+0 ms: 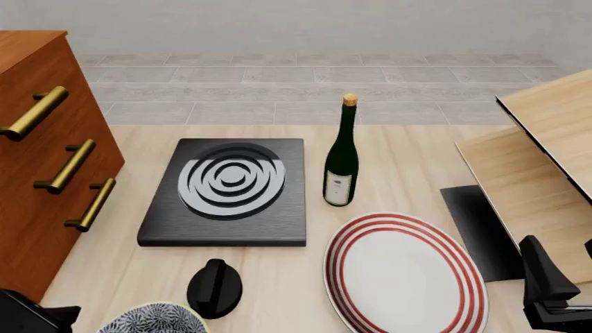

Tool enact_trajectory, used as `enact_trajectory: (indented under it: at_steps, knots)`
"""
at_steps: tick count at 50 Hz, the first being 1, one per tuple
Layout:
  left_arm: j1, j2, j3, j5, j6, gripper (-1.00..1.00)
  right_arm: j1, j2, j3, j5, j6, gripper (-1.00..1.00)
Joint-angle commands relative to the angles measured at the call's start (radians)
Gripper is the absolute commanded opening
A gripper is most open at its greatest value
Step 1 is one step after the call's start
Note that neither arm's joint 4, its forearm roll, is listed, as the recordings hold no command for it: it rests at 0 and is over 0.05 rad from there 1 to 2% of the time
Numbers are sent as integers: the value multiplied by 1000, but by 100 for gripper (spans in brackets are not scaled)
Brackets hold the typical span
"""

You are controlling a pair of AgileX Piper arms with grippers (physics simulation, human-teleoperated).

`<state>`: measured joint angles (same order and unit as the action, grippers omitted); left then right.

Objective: Put the bowl on the top of the cabinet.

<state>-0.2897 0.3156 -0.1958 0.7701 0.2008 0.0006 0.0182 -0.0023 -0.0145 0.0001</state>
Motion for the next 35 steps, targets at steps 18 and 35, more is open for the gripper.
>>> enact_trajectory:
  at_steps: [18,35]
  knots:
    - [5,34,70,-89,29,100,0,0,0,0,0,100]
    - [12,89,128,-192,47,100,0,0,0,0,0,100]
